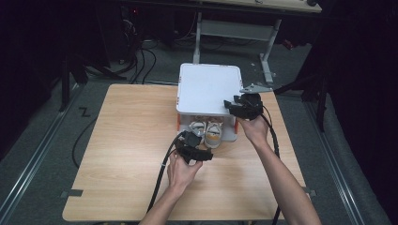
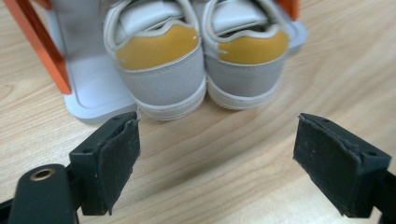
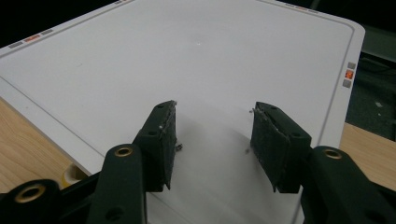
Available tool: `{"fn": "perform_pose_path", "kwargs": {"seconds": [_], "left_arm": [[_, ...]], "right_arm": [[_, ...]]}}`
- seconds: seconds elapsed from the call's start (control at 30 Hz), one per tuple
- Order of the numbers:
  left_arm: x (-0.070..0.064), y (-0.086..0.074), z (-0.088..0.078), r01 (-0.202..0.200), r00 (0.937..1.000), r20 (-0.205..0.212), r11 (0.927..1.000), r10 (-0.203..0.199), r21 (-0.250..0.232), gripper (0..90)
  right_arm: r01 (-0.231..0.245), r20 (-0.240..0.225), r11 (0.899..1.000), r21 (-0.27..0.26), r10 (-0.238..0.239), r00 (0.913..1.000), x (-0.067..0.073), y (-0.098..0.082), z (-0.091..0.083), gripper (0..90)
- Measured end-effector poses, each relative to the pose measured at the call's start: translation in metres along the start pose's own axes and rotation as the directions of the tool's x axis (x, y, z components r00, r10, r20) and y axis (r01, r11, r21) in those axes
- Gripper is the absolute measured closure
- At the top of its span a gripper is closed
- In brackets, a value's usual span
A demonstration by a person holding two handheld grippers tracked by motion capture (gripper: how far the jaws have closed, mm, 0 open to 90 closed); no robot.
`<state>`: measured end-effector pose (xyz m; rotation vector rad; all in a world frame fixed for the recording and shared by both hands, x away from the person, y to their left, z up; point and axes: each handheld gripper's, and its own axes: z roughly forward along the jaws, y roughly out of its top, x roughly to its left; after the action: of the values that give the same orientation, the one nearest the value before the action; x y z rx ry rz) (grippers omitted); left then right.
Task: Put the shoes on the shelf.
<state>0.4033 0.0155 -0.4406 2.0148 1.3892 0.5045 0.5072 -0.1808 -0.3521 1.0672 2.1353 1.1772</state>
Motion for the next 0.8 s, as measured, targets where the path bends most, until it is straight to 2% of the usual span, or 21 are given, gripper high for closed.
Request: {"fn": "perform_pose_path", "kwargs": {"seconds": [0.07,0.17,0.3,0.4,0.53,0.8], "left_arm": [[-0.004,0.001,0.005,0.015,0.9999,-0.002,0.9998,-0.015,0.011,14.9],[-0.009,0.003,0.012,0.015,0.9995,-0.027,0.9996,-0.014,0.024,15.0],[-0.010,0.004,0.021,0.028,0.9988,-0.041,0.9991,-0.027,0.033,15.5],[-0.011,0.005,0.026,0.035,0.9968,-0.072,0.9989,-0.033,0.031,16.4],[-0.010,0.007,0.033,0.053,0.9943,-0.094,0.9982,-0.051,0.026,20.0],[-0.010,0.012,0.040,0.081,0.9917,-0.101,0.9967,-0.080,0.009,21.7]], "right_arm": [[0.000,0.000,1.000,-0.004,0.000,1.0000,0.000,0.000,0.000,50.0],[0.000,0.003,1.000,-0.003,0.000,1.0000,0.000,0.000,0.000,50.0],[-0.001,0.004,1.000,-0.003,0.001,1.0000,0.001,0.000,0.000,50.0],[0.000,0.005,1.000,-0.004,0.000,1.0000,0.001,0.000,0.000,50.0],[0.000,0.012,1.000,-0.001,0.000,0.9999,0.002,0.000,0.000,50.1],[0.003,0.015,1.000,0.000,-0.003,0.9999,0.002,0.000,0.000,50.4]]}}
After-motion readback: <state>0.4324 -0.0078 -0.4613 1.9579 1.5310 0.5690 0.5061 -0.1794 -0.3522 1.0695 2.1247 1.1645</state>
